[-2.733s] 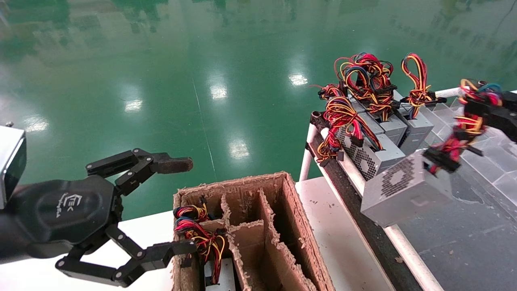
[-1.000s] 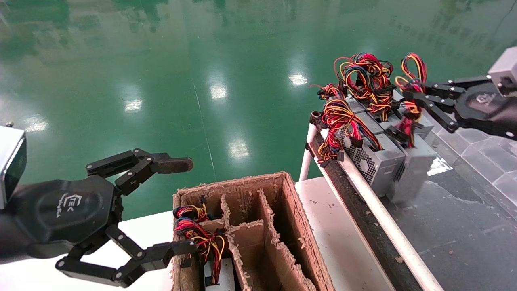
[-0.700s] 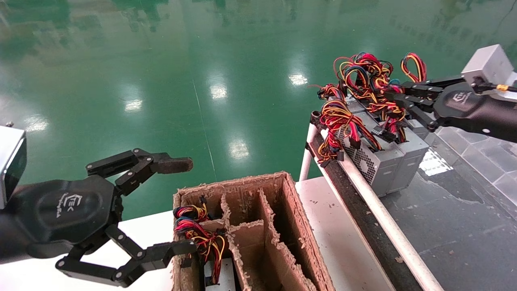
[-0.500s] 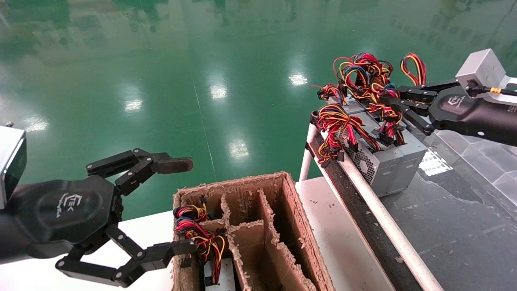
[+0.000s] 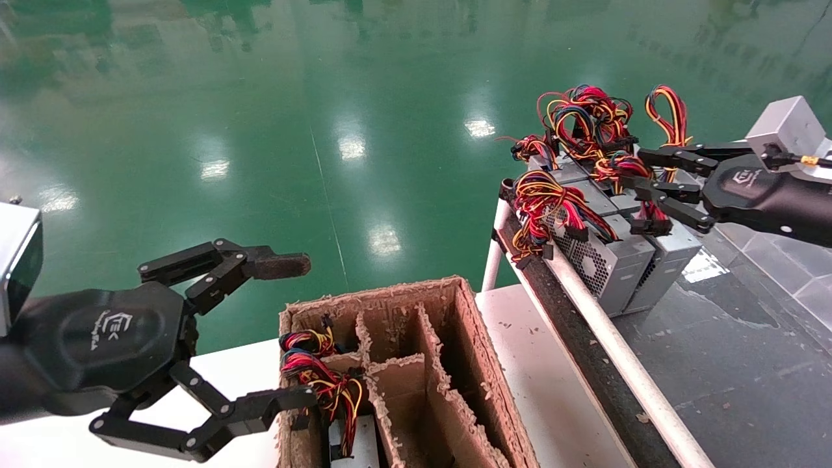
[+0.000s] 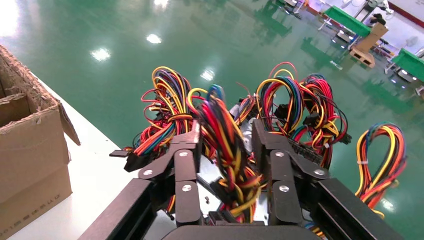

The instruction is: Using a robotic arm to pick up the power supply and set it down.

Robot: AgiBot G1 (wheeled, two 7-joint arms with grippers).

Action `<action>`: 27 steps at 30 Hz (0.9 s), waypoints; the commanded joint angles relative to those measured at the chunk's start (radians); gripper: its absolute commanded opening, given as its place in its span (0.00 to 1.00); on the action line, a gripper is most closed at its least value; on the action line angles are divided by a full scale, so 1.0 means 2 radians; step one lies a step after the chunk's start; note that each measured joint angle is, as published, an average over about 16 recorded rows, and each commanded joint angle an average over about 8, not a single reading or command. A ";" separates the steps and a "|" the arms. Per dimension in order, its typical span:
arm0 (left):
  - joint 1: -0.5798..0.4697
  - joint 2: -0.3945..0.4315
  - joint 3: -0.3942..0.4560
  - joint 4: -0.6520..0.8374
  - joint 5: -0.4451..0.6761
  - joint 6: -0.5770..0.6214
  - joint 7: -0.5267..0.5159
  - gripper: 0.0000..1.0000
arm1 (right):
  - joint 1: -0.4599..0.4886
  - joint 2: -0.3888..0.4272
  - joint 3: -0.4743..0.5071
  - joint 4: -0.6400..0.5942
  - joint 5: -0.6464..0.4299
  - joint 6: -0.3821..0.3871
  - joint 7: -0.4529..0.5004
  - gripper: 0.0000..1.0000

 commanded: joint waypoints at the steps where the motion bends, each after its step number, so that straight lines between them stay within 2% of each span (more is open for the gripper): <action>1: 0.000 0.000 0.000 0.000 0.000 0.000 0.000 1.00 | 0.003 0.001 -0.001 -0.006 -0.001 -0.003 -0.002 1.00; 7: 0.000 0.000 0.000 0.000 0.000 0.000 0.000 1.00 | 0.014 0.005 0.001 -0.015 0.002 -0.017 -0.002 1.00; 15: 0.000 0.000 0.000 0.000 0.000 0.000 0.000 1.00 | 0.017 0.011 0.023 -0.019 0.036 -0.024 -0.008 1.00; 27: 0.000 0.000 0.000 0.000 0.000 0.000 0.000 1.00 | -0.039 0.026 0.030 0.078 0.082 -0.030 0.046 1.00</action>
